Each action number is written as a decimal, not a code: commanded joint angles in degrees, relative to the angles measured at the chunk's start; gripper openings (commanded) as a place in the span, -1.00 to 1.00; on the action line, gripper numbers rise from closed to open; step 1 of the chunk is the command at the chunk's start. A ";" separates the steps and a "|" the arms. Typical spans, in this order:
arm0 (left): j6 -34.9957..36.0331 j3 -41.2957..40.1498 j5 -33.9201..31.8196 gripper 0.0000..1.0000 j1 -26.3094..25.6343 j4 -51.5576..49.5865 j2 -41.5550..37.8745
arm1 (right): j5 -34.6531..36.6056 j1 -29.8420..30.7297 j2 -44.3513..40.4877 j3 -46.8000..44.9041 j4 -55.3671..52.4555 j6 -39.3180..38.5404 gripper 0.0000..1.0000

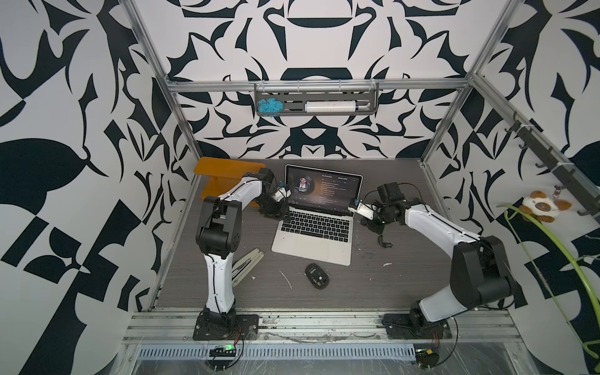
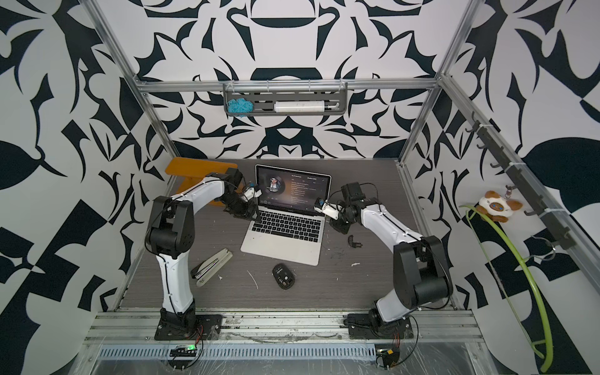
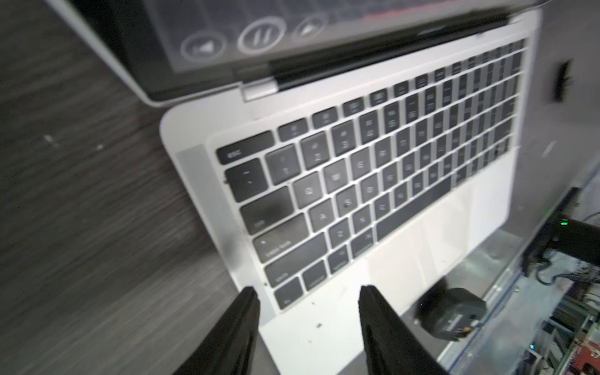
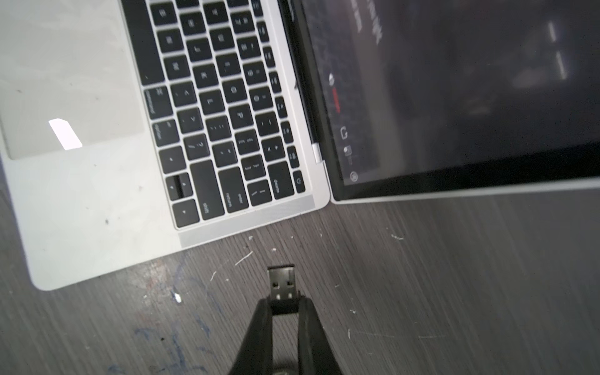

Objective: Remove the wireless mouse receiver from the laptop
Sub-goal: Take out the USB plug from the USB port, then adjust the USB plug.

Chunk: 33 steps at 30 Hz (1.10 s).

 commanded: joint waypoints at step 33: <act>-34.83 -31.09 34.20 -0.08 -3.16 38.67 -26.60 | 3.04 27.85 -0.47 6.69 14.89 20.30 -1.00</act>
